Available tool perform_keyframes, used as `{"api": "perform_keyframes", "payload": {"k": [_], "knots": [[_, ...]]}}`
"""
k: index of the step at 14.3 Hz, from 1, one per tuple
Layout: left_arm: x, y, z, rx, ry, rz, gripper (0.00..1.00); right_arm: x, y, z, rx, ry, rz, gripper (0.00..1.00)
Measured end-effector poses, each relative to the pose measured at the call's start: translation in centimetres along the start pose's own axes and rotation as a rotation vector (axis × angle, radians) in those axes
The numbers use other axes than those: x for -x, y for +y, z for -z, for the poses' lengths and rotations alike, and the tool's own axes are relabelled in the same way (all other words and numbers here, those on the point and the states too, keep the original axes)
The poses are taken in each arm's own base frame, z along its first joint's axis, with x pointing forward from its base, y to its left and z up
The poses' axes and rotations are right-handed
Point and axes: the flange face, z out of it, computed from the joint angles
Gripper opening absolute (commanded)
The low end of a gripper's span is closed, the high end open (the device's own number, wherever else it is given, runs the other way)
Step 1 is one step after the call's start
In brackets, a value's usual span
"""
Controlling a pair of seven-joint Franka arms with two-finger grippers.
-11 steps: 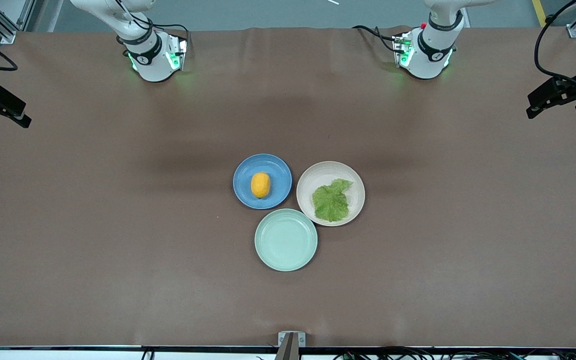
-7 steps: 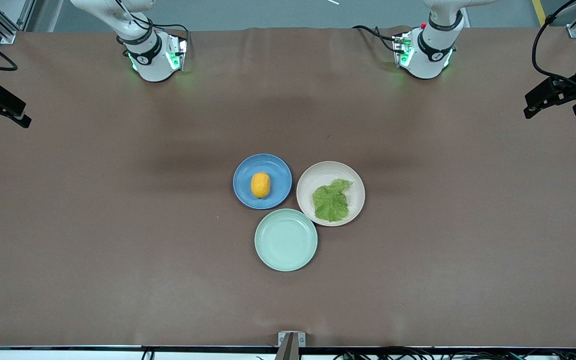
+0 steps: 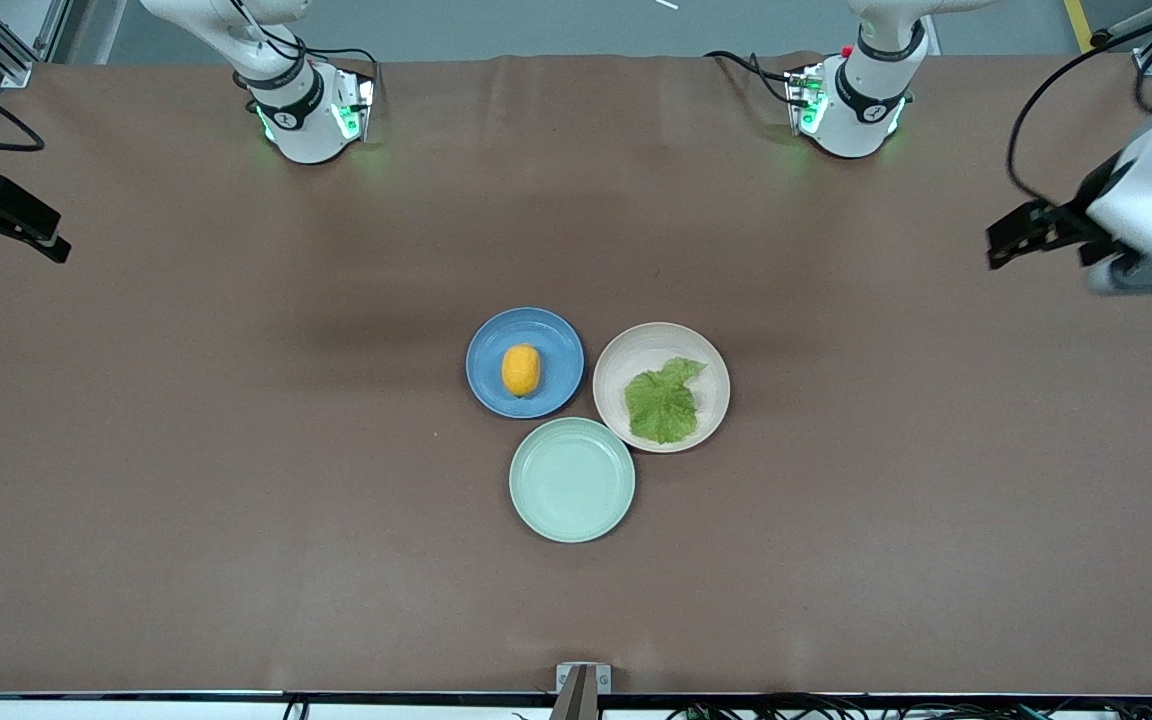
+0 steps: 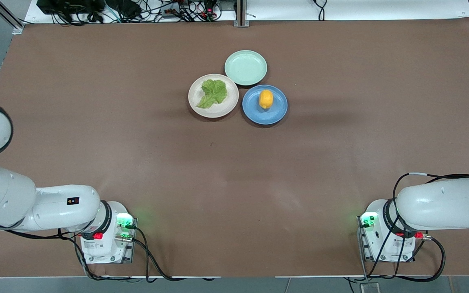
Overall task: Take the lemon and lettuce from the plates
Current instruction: 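Reach the right gripper to the lemon while the left gripper reaches the lettuce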
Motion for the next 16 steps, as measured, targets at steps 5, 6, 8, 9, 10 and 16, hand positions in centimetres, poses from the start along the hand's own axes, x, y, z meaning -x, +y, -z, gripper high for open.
{"api": "perform_keyframes", "payload": {"k": [5, 6, 8, 9, 10, 16], "knots": [[-3.7, 9.8, -9.5, 0.039, -0.024, 0.289, 1.00, -1.6, -4.7, -3.2, -0.003, -0.032, 0.081, 1.00], [-3.9, 12.3, -11.8, 0.054, -0.012, 0.360, 1.00, -1.8, -6.0, -3.9, -0.003, -0.044, 0.102, 1.00], [-3.4, 17.5, -16.2, 0.080, -0.009, 0.523, 1.00, -1.9, -9.3, -5.5, -0.017, -0.074, 0.150, 1.00], [-2.9, 20.1, -18.5, 0.086, -0.018, 0.610, 1.00, -1.8, -11.3, -6.5, -0.040, -0.094, 0.167, 1.00], [-2.4, 22.4, -20.7, 0.080, -0.024, 0.693, 0.99, -1.7, -13.3, -7.5, -0.071, -0.116, 0.179, 1.00], [-1.0, 27.8, -31.4, -0.022, -0.038, 1.032, 0.80, -0.2, -25.8, -18.5, -0.129, -0.117, 0.156, 1.00]]}}
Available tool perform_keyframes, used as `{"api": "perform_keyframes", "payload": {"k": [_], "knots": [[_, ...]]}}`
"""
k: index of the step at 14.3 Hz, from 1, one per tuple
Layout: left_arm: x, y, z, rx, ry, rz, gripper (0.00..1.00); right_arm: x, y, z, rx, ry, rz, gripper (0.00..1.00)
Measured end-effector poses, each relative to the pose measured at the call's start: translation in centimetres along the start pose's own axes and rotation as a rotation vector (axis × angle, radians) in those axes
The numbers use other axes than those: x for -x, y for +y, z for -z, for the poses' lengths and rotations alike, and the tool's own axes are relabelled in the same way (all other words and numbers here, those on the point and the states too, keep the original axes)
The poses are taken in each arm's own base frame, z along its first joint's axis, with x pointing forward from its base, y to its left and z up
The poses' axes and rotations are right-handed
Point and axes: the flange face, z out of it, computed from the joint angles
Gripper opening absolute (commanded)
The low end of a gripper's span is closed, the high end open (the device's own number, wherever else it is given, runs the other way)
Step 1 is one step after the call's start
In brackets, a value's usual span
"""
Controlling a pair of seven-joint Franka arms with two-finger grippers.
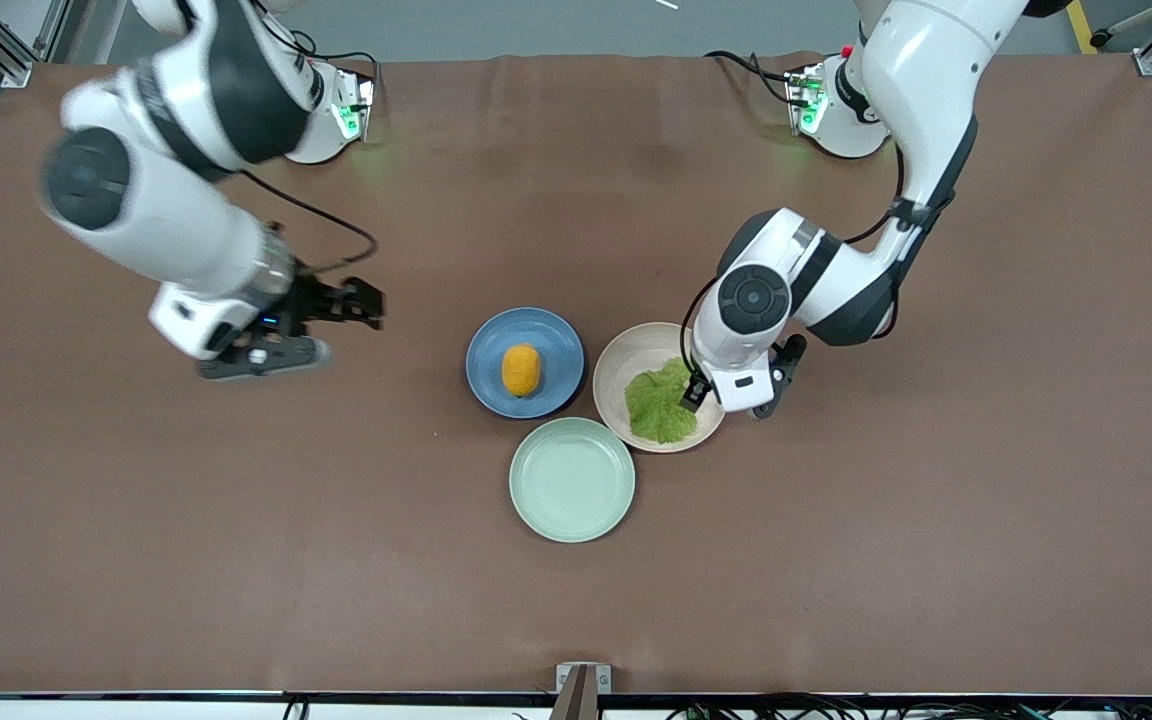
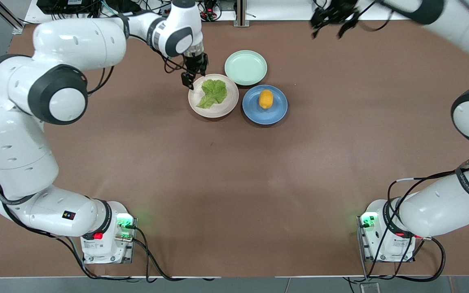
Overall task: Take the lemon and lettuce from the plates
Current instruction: 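Reach the right gripper to the lemon while the left gripper reaches the lettuce, then close the right gripper on the lemon while the left gripper grasps lettuce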
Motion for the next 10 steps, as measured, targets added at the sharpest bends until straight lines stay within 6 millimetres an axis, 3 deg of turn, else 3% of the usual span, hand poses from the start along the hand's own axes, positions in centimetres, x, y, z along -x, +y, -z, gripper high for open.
{"api": "perform_keyframes", "payload": {"k": [3, 6, 8, 10], "knots": [[1.2, 0.5, -3.2, 0.001, -0.020, 0.124, 0.74, 1.3, -5.1, -7.8, 0.013, -0.010, -0.019, 1.00], [1.7, 1.1, -5.1, 0.029, -0.041, 0.222, 0.67, 1.6, -8.3, -15.0, 0.025, -0.016, -0.080, 1.00], [1.6, 1.3, -5.3, 0.031, -0.043, 0.250, 0.67, 1.5, -9.7, -18.7, 0.025, -0.006, -0.117, 1.00], [1.4, 1.4, -5.2, 0.038, -0.044, 0.269, 0.59, 1.4, -10.3, -21.5, 0.025, 0.003, -0.132, 1.00]]}}
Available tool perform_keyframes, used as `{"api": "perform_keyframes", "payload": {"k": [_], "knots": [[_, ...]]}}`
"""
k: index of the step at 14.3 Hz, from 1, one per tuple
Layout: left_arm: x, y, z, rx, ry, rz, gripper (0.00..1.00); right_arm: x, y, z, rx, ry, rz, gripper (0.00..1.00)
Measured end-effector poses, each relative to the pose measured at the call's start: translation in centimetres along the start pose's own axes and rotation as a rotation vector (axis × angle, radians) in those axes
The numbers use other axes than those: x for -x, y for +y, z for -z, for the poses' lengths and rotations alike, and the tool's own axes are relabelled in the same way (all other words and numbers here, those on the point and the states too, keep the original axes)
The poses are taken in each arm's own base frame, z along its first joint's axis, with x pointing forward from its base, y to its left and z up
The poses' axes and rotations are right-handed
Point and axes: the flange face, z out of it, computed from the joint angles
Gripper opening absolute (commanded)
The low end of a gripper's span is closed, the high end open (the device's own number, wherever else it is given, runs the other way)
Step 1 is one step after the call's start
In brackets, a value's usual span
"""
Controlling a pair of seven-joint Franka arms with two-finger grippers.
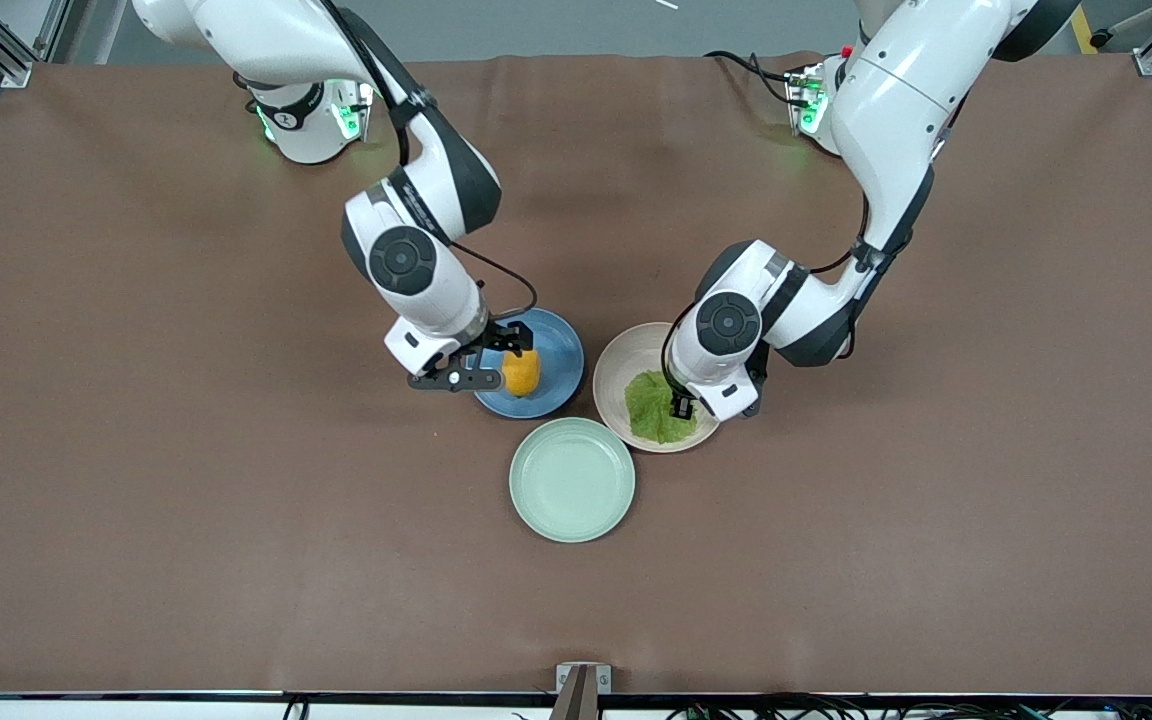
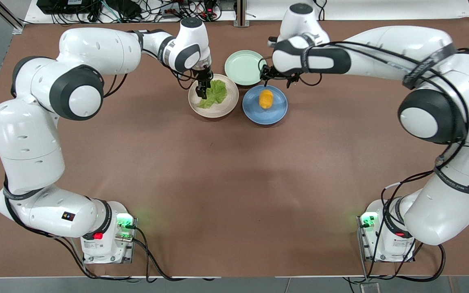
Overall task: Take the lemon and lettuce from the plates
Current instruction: 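Close the right gripper on the lemon while the left gripper grasps lettuce, then lift the lemon off the blue plate while the left gripper carries lettuce away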
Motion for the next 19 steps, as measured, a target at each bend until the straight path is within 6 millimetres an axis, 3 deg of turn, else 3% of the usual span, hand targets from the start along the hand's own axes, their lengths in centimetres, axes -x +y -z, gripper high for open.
{"api": "perform_keyframes", "payload": {"k": [4, 7, 9, 10, 12, 14, 15, 16, 19], "knots": [[-0.6, 0.2, -0.7, 0.000, 0.012, 0.004, 0.35, 1.0, -2.0, -3.4, -0.008, 0.020, -0.011, 1.00], [-0.8, 0.4, -0.9, 0.007, 0.024, -0.006, 0.01, 1.6, -2.9, -6.9, -0.010, 0.031, 0.000, 1.00], [-0.8, 0.6, -0.7, 0.014, 0.028, -0.010, 0.00, 2.0, -3.1, -8.4, -0.002, 0.023, 0.006, 0.99], [-0.8, 0.6, -0.6, 0.018, 0.029, -0.015, 0.00, 2.0, -3.1, -8.7, 0.000, 0.020, 0.006, 0.92], [-0.9, 1.0, -0.1, 0.032, 0.033, -0.043, 0.00, 1.9, -3.0, -8.7, 0.005, 0.023, 0.010, 0.66], [-1.4, 1.7, 1.9, 0.060, 0.034, -0.088, 0.00, 1.9, -2.9, -8.8, 0.016, 0.029, 0.021, 0.40], [-2.0, 2.0, 3.6, 0.070, 0.041, -0.115, 0.00, 1.8, -2.8, -8.8, 0.020, 0.032, 0.024, 0.32], [-2.9, 2.2, 5.9, 0.077, 0.053, -0.147, 0.00, 1.7, -2.8, -8.7, 0.020, 0.034, 0.024, 0.25], [-7.6, 2.4, 13.1, 0.101, 0.090, -0.239, 0.00, 1.5, -2.8, -8.5, 0.020, 0.039, 0.024, 0.21]]}}
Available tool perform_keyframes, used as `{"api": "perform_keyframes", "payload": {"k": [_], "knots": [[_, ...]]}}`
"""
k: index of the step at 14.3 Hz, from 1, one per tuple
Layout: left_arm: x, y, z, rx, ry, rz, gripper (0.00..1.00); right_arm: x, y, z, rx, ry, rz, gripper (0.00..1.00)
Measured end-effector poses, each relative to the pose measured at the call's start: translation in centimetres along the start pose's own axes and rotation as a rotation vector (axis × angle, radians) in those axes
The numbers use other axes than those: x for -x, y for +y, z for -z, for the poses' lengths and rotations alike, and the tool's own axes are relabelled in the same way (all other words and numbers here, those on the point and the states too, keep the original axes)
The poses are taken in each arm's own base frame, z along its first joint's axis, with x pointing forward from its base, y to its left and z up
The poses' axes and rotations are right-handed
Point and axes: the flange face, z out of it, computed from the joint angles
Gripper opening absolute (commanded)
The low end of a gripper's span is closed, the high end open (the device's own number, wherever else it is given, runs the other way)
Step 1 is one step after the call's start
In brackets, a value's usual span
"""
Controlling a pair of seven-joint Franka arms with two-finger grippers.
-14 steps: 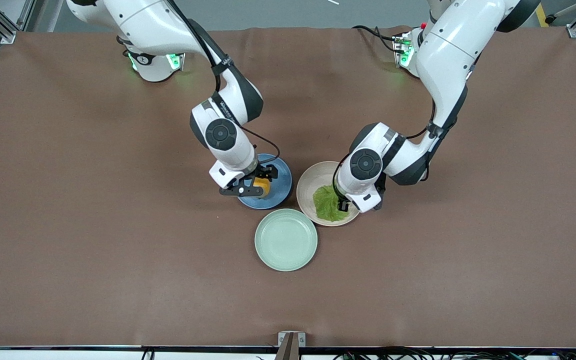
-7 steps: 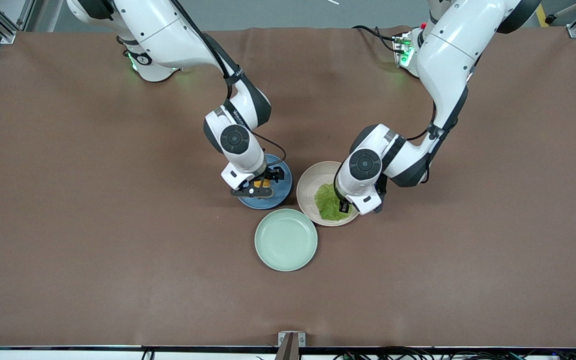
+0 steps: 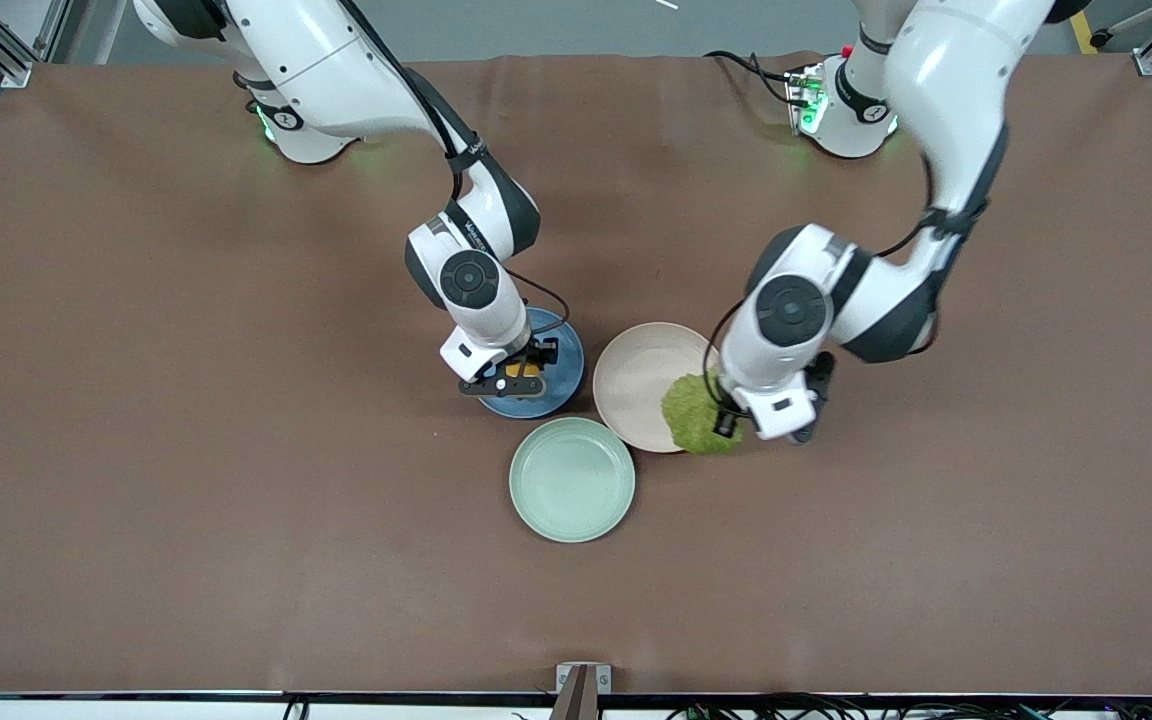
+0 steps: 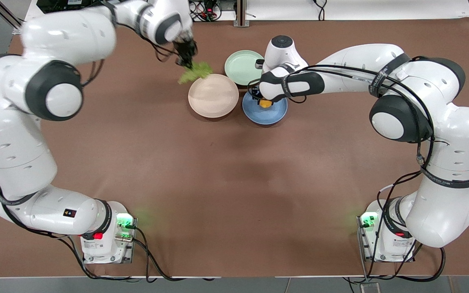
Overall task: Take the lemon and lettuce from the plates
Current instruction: 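Lift the lemon off the blue plate while the left gripper carries lettuce away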
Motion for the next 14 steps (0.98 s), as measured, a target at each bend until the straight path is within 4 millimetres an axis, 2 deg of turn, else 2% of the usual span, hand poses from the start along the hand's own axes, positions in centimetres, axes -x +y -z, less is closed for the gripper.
{"api": "perform_keyframes", "payload": {"k": [1, 2, 3, 4, 5, 7, 9, 10, 11, 12, 13, 14], "knots": [[-1.8, -0.5, 1.3, -0.011, 0.011, -0.031, 0.00, -0.1, -0.1, 0.3, -0.002, 0.003, 0.001, 0.21], [-3.5, -1.1, 1.8, -0.029, 0.017, -0.061, 0.00, -0.3, -0.3, 0.9, -0.001, 0.000, 0.001, 0.21], [-5.6, -1.7, 1.5, -0.046, 0.017, -0.088, 0.00, -0.4, -0.4, 2.0, 0.006, -0.011, 0.002, 0.21], [-8.0, -2.4, 0.6, -0.066, 0.012, -0.112, 0.00, -0.5, -0.4, 3.9, 0.017, -0.027, 0.000, 0.21], [-10.6, -3.2, -0.6, -0.087, 0.004, -0.134, 0.00, -0.8, 0.0, 6.7, 0.029, -0.046, -0.006, 0.21], [-16.0, -5.1, -3.2, -0.109, -0.019, -0.171, 0.00, -1.3, 2.7, 14.3, 0.067, -0.083, -0.028, 0.21], [-20.3, -7.0, -6.2, -0.088, -0.036, -0.184, 0.01, -1.4, 7.8, 22.3, 0.112, -0.110, -0.028, 0.21], [-21.6, -7.9, -7.7, -0.075, -0.040, -0.184, 0.06, -1.4, 10.9, 25.5, 0.122, -0.128, -0.028, 0.21], [-22.4, -8.6, -9.3, -0.068, -0.042, -0.181, 0.17, -1.4, 14.3, 27.7, 0.124, -0.143, -0.020, 0.21], [-22.8, -9.1, -10.6, -0.065, -0.046, -0.178, 0.38, -1.6, 17.8, 29.0, 0.118, -0.155, -0.007, 0.21], [-22.9, -9.4, -11.7, -0.063, -0.048, -0.180, 0.57, -1.7, 21.4, 29.4, 0.109, -0.165, 0.007, 0.21], [-22.8, -9.4, -12.3, -0.066, -0.044, -0.190, 1.00, -1.9, 25.0, 29.1, 0.100, -0.182, 0.024, 0.21]]}}
